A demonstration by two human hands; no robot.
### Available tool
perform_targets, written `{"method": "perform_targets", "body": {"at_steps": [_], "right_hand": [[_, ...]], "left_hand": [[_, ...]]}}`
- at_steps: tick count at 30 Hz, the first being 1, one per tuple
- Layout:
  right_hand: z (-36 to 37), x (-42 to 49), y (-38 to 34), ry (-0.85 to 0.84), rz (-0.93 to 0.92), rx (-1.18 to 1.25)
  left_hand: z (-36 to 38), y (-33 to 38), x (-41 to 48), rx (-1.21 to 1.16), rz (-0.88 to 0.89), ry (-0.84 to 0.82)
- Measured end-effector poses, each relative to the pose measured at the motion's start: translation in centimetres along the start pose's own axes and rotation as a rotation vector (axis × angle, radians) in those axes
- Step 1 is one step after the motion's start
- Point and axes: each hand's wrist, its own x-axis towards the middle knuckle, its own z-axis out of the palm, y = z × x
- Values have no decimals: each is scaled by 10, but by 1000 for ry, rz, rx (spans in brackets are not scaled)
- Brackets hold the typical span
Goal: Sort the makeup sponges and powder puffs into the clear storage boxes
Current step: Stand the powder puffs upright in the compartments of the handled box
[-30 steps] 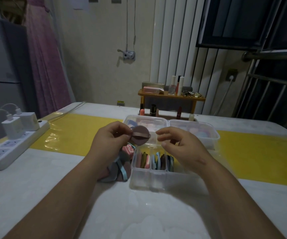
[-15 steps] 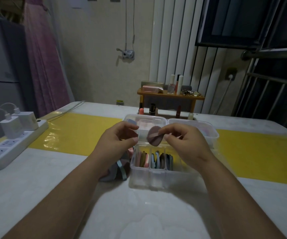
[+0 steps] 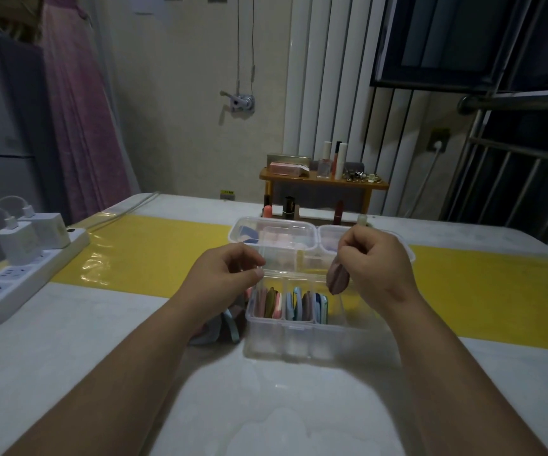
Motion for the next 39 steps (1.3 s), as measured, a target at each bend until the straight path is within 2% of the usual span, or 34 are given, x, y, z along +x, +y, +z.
{"method": "perform_targets", "body": {"at_steps": [5, 12, 27, 33, 39], "right_hand": [[-1, 0, 2, -67, 23, -128], [1, -2, 0, -168, 80, -306], [1, 0, -1, -349, 180, -457], [2, 1, 3, -350, 195, -474], [4, 0, 2, -331, 138, -426]], "left_hand": [[0, -1, -1, 147, 73, 26], [-2, 0, -3, 364, 154, -35], [-2, 1, -3, 388, 113, -47], [-1, 7, -6, 388, 74, -59], [3, 12, -6, 455, 53, -1]]}}
